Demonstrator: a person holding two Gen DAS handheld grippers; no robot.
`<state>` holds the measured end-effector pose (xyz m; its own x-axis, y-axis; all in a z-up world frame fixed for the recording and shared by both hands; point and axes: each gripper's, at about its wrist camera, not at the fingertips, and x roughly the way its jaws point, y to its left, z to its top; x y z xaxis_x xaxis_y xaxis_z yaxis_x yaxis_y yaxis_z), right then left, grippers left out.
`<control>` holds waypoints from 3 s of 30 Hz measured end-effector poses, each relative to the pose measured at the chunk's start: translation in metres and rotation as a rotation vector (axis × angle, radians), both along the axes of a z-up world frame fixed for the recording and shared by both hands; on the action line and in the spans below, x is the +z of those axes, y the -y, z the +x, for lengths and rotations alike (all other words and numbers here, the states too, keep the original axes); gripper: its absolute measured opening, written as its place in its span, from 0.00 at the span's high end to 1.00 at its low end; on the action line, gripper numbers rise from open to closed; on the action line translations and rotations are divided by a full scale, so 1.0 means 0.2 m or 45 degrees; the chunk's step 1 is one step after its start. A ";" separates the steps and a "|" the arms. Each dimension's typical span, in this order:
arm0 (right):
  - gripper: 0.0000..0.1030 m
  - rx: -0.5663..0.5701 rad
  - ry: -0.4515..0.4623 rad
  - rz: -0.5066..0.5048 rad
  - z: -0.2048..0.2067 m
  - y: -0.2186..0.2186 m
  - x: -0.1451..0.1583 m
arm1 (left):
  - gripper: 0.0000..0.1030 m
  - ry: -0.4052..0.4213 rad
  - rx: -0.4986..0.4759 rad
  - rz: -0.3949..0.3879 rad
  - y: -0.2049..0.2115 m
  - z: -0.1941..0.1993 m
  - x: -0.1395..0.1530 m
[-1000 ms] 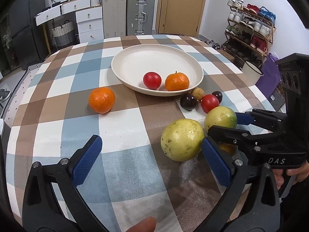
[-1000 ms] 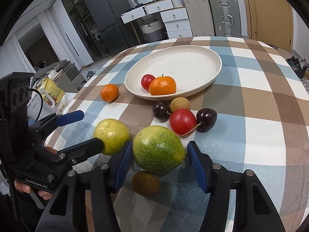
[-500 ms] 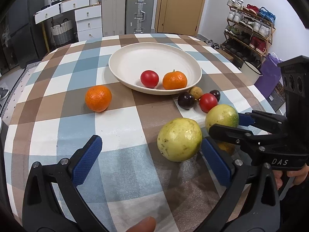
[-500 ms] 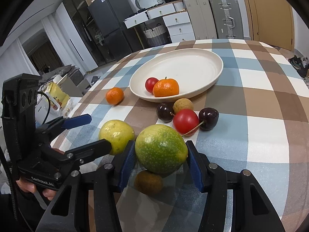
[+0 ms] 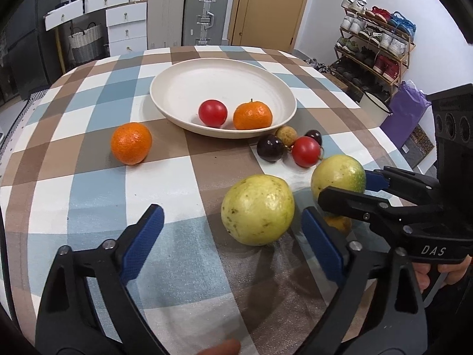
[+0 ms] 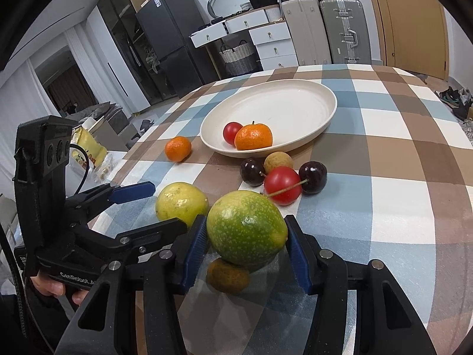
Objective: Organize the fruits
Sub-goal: 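Close the left tool on the pale yellow fruit while the right tool grips the green fruit, then carry the pale yellow fruit in the left tool while the right tool carries the green fruit over the plate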
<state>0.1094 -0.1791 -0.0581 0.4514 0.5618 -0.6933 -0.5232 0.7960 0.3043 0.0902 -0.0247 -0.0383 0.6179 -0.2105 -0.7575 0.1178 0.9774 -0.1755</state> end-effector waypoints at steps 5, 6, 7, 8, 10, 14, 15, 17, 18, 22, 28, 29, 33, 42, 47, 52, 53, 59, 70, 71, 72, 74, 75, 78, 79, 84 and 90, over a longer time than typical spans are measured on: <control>0.49 -0.014 0.009 0.007 -0.01 0.02 0.01 | 0.33 -0.001 -0.045 -0.024 0.02 0.00 0.00; 0.49 -0.014 0.011 0.007 -0.01 0.02 0.01 | 0.36 0.001 -0.057 -0.028 0.03 0.00 0.00; 0.49 -0.014 0.013 0.006 -0.01 0.02 0.02 | 0.46 0.000 -0.072 -0.035 0.03 -0.01 0.00; 0.49 -0.016 0.014 0.006 -0.02 0.03 0.02 | 0.53 0.001 -0.092 -0.055 0.03 -0.01 0.00; 0.49 -0.020 0.021 0.011 -0.02 0.04 0.03 | 0.53 0.006 -0.098 -0.053 0.04 -0.02 0.01; 0.49 -0.024 0.027 0.012 -0.03 0.05 0.03 | 0.53 0.025 -0.087 -0.061 0.03 -0.02 0.01; 0.49 -0.025 0.030 0.012 -0.03 0.05 0.03 | 0.53 0.029 -0.085 -0.068 0.03 -0.02 0.02; 0.49 -0.028 0.033 0.011 -0.03 0.06 0.03 | 0.53 0.045 -0.075 -0.072 0.02 -0.03 0.03; 0.49 -0.029 0.034 0.013 -0.03 0.06 0.04 | 0.53 0.052 -0.071 -0.074 0.02 -0.03 0.04; 0.49 -0.032 0.049 0.017 -0.04 0.07 0.06 | 0.53 0.079 -0.055 -0.102 -0.01 -0.04 0.07; 0.49 -0.034 0.084 0.029 -0.04 0.09 0.11 | 0.53 0.137 -0.026 -0.124 -0.05 -0.07 0.14; 0.49 -0.035 0.090 0.030 -0.04 0.09 0.12 | 0.53 0.144 -0.019 -0.125 -0.06 -0.08 0.15; 0.49 -0.033 0.113 0.030 -0.04 0.10 0.14 | 0.53 0.167 0.003 -0.111 -0.06 -0.10 0.20; 0.49 -0.028 0.150 0.029 -0.03 0.11 0.20 | 0.53 0.223 0.023 -0.071 -0.05 -0.12 0.29; 0.49 -0.025 0.168 0.030 0.00 0.12 0.22 | 0.53 0.245 0.040 -0.044 -0.05 -0.10 0.32; 0.49 -0.032 0.175 0.042 0.04 0.12 0.24 | 0.53 0.256 0.057 -0.041 -0.06 -0.05 0.35; 0.49 -0.031 0.175 0.044 0.05 0.12 0.24 | 0.53 0.259 0.061 -0.035 -0.06 -0.04 0.35; 0.49 -0.027 0.194 0.043 0.10 0.10 0.27 | 0.53 0.286 0.069 -0.016 -0.07 0.07 0.38; 0.49 -0.024 0.214 0.061 0.19 0.05 0.32 | 0.53 0.313 0.072 0.012 -0.06 0.22 0.40; 0.49 -0.026 0.217 0.060 0.20 0.05 0.32 | 0.53 0.316 0.073 0.016 -0.06 0.24 0.40; 0.49 -0.027 0.218 0.061 0.21 0.05 0.33 | 0.53 0.316 0.072 0.021 -0.06 0.25 0.39; 0.49 -0.032 0.216 0.063 0.23 0.05 0.33 | 0.53 0.315 0.070 0.024 -0.06 0.28 0.39; 0.49 -0.036 0.219 0.061 0.23 0.05 0.34 | 0.53 0.313 0.068 0.024 -0.06 0.29 0.38; 0.49 -0.042 0.221 0.067 0.27 0.05 0.34 | 0.53 0.310 0.068 0.035 -0.06 0.34 0.36; 0.49 -0.046 0.218 0.066 0.29 0.05 0.34 | 0.53 0.308 0.070 0.039 -0.06 0.35 0.35; 0.49 -0.048 0.213 0.074 0.37 0.02 0.30 | 0.53 0.293 0.079 0.039 -0.08 0.43 0.31; 0.49 -0.052 0.181 0.073 0.46 0.00 0.23 | 0.53 0.295 0.083 0.048 -0.08 0.53 0.28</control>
<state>0.2011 -0.1788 -0.0115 0.5662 0.5776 -0.5880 -0.5317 0.8011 0.2749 0.1954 -0.0088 0.0172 0.7877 -0.1390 -0.6002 0.0873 0.9896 -0.1146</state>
